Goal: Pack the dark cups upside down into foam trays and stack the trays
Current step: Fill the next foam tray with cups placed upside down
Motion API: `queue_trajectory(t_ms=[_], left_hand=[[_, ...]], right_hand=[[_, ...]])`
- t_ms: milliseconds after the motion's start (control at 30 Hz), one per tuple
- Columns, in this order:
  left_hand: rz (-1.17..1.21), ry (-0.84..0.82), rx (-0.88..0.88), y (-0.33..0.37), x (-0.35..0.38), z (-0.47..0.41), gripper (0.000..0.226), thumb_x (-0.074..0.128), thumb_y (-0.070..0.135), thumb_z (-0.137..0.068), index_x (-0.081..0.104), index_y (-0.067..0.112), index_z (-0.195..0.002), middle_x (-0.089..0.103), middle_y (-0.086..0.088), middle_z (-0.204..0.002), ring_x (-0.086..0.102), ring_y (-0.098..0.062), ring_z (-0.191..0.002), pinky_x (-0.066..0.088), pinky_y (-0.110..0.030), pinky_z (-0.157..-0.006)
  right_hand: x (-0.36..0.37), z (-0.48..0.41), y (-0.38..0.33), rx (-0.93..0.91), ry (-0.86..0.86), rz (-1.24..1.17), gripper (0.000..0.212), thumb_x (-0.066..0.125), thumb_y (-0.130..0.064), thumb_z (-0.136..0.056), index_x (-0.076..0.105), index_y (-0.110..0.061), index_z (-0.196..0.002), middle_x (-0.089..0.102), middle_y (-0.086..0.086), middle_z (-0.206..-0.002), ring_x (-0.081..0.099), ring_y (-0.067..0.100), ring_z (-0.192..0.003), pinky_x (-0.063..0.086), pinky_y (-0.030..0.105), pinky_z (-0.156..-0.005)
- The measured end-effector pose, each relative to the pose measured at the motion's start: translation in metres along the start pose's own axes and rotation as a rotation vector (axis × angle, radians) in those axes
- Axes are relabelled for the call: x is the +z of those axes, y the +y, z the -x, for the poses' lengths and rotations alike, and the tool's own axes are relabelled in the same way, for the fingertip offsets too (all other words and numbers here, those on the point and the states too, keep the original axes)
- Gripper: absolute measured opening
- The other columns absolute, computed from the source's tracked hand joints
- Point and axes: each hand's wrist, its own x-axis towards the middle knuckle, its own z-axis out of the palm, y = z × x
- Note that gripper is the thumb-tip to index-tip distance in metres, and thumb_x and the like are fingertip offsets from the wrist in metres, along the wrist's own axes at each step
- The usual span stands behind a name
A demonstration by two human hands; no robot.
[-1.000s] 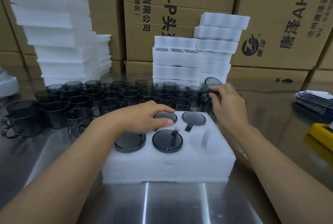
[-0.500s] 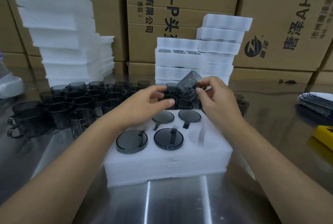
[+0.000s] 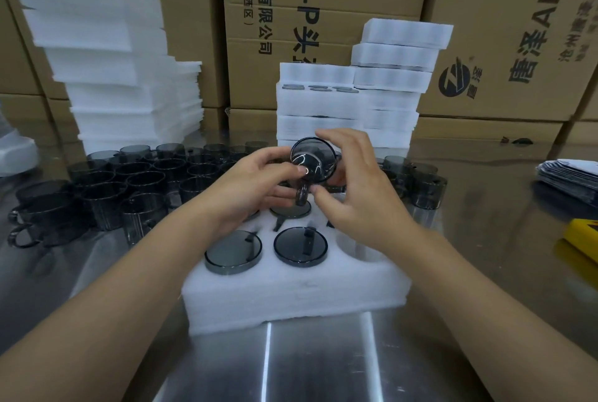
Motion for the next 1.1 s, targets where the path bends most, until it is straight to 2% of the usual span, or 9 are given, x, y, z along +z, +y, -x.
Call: queue_trajectory(t_ms=[167,300,533,600,633,733,900,1000,1100], left_hand=[[-0.022,-0.029,0.018,0.0019,0.0021,0.0031,0.041,0.066,0.005,-0.085,0.054,0.019,-0.121,0.074,0.009,-0.093,0.070,-0.007,-0.076,0.055,-0.019,-0.065],[-0.035,-0.054,0.047,0.0029,0.0017,0.0052,0.044,0.068,0.004,-0.082,0.056,0.026,-0.118,0.073,0.013,-0.096,0.070,-0.006,-0.088,0.056,-0.020,-0.071],[-0.137,-0.043,0.105,0.0050,0.0018,0.0078,0.069,0.082,0.038,-0.056,0.057,0.045,-0.120,0.064,0.010,-0.112,0.066,-0.001,-0.096,0.052,-0.016,-0.071],[-0.159,-0.059,0.100,0.0050,0.0022,0.0080,0.073,0.087,0.041,-0.054,0.055,0.049,-0.120,0.060,0.010,-0.117,0.065,0.000,-0.093,0.050,-0.016,-0.070],[-0.176,-0.065,0.096,0.0054,0.0028,0.0083,0.075,0.087,0.043,-0.053,0.053,0.050,-0.120,0.058,0.011,-0.120,0.065,0.001,-0.092,0.050,-0.016,-0.070],[-0.205,-0.057,0.085,0.0058,0.0039,0.0090,0.084,0.082,0.044,-0.054,0.048,0.044,-0.131,0.054,0.018,-0.123,0.065,0.004,-0.092,0.050,-0.015,-0.068],[-0.118,-0.017,0.048,0.0049,0.0043,0.0073,0.048,0.069,0.017,-0.084,0.052,0.030,-0.127,0.070,0.007,-0.108,0.069,-0.007,-0.091,0.053,-0.017,-0.066],[-0.026,0.027,-0.001,0.0046,0.0047,0.0055,0.035,0.066,0.015,-0.087,0.053,0.022,-0.118,0.074,0.002,-0.096,0.071,-0.015,-0.088,0.053,-0.020,-0.062],[0.019,0.052,-0.030,0.0039,0.0039,0.0026,0.031,0.063,0.015,-0.088,0.053,0.017,-0.118,0.072,-0.005,-0.097,0.071,-0.018,-0.083,0.051,-0.022,-0.058]], right_hand=[[0.0012,-0.0004,0.0029,0.066,-0.077,0.021,0.074,0.066,-0.021,-0.081,0.029,-0.030,-0.144,0.033,-0.009,-0.136,0.061,0.023,-0.089,0.050,0.046,-0.079],[0.0009,-0.0001,0.0036,0.077,-0.091,0.039,0.076,0.067,-0.022,-0.079,0.029,-0.030,-0.145,0.034,-0.010,-0.135,0.060,0.021,-0.089,0.050,0.044,-0.078],[0.0021,0.0000,0.0035,0.061,-0.061,0.026,0.073,0.068,-0.025,-0.079,0.033,-0.029,-0.143,0.035,-0.007,-0.135,0.060,0.026,-0.094,0.051,0.046,-0.078],[0.0027,-0.0006,0.0045,0.066,-0.028,-0.030,0.070,0.068,-0.029,-0.080,0.034,-0.026,-0.142,0.038,-0.005,-0.134,0.055,0.017,-0.101,0.050,0.038,-0.085],[0.0032,-0.0011,0.0054,0.068,-0.014,-0.055,0.070,0.068,-0.031,-0.081,0.035,-0.024,-0.142,0.040,-0.004,-0.133,0.051,0.008,-0.102,0.047,0.028,-0.088],[0.0048,-0.0022,0.0073,0.111,0.006,-0.110,0.070,0.070,-0.032,-0.082,0.035,-0.023,-0.142,0.042,-0.009,-0.129,0.046,-0.013,-0.092,0.035,0.000,-0.081],[0.0045,-0.0022,0.0090,0.137,0.051,-0.131,0.071,0.072,-0.033,-0.081,0.035,-0.024,-0.141,0.048,-0.007,-0.129,0.044,-0.007,-0.094,0.033,-0.003,-0.081],[0.0034,-0.0026,0.0078,0.156,0.041,-0.144,0.070,0.072,-0.031,-0.081,0.036,-0.027,-0.140,0.048,-0.010,-0.125,0.053,0.000,-0.074,0.040,0.007,-0.074],[0.0005,-0.0028,0.0074,0.185,0.007,-0.230,0.063,0.070,-0.020,-0.082,0.040,-0.031,-0.136,0.052,-0.007,-0.123,0.057,0.003,-0.066,0.041,0.010,-0.068]])
